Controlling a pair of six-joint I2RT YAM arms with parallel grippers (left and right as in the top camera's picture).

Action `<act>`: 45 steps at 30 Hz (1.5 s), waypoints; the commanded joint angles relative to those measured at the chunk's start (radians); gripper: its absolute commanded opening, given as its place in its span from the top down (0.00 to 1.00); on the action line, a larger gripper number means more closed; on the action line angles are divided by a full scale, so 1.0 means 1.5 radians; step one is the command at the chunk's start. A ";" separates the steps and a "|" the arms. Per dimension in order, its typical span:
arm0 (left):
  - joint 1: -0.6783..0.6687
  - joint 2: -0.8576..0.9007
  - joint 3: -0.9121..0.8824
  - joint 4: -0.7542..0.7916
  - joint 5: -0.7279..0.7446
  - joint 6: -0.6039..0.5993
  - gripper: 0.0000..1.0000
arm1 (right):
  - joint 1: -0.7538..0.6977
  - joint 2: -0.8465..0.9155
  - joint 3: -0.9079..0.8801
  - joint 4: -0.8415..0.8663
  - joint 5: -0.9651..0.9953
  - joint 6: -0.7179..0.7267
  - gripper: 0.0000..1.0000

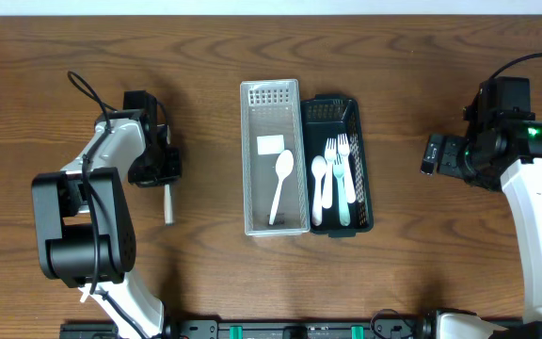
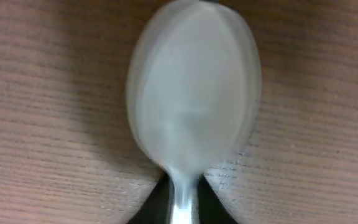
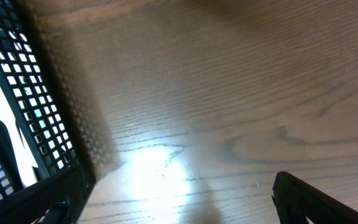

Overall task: Pack container
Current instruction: 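Move the left gripper to another white spoon and grasp it, then carry the spoon into the clear basket and open the left gripper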

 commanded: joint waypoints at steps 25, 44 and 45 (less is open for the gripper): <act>-0.287 -0.332 0.185 -0.155 0.038 -0.095 0.94 | -0.006 -0.002 0.000 0.000 -0.001 -0.010 0.01; -0.447 -0.079 0.155 -0.066 -0.020 -0.277 0.94 | -0.006 -0.002 0.000 -0.007 -0.001 -0.010 0.01; -0.447 -0.079 0.155 -0.066 -0.020 -0.270 0.91 | -0.006 -0.002 0.000 -0.008 -0.001 -0.010 0.01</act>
